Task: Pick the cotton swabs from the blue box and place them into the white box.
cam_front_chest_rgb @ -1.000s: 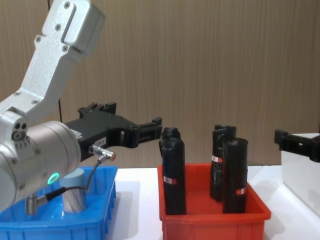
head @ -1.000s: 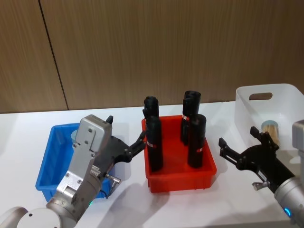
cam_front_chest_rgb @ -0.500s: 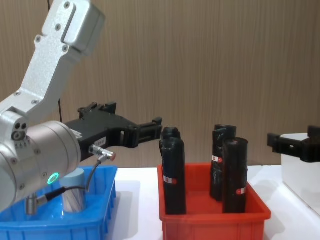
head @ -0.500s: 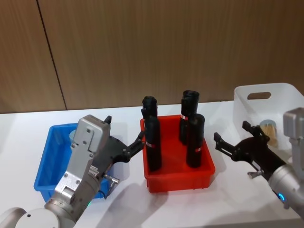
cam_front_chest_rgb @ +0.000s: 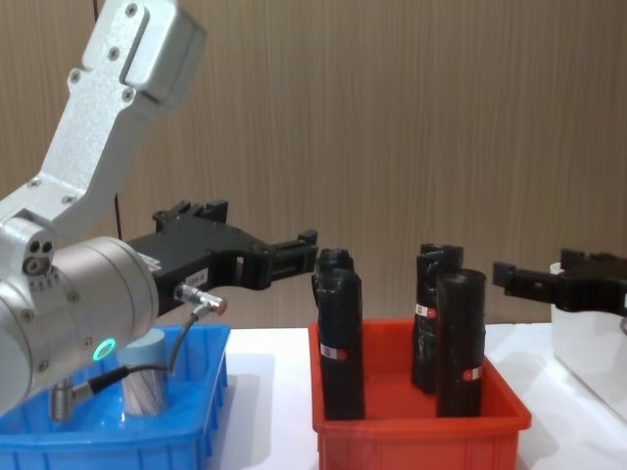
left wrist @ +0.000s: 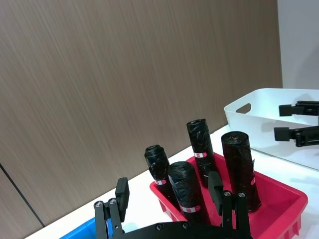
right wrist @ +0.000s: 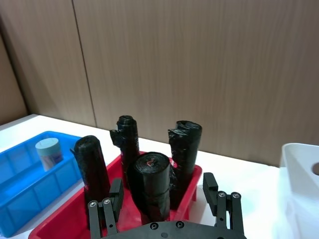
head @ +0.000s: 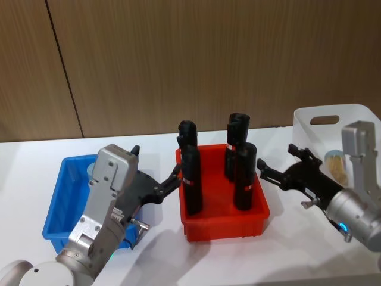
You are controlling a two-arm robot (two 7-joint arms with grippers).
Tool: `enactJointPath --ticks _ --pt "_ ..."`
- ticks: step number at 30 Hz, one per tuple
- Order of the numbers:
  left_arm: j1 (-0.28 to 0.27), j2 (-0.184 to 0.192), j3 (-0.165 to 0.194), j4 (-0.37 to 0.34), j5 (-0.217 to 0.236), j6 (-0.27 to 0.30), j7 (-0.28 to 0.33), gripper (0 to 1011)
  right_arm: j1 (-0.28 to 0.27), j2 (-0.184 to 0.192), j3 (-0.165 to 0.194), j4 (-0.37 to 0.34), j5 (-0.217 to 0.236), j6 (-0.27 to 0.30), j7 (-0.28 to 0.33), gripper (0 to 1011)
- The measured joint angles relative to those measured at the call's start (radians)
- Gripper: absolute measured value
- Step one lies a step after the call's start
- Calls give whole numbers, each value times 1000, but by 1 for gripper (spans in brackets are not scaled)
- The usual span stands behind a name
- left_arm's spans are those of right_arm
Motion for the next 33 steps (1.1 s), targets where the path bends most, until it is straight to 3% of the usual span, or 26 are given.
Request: enactJointPath --ticks 15,33 --pt "0 0 0 0 0 0 0 1003 148 -40 -13 221 2 -65 172 1001" --pt "0 0 0 0 0 0 0 1003 275 -75 -28 430 -6 -130 277 1001"
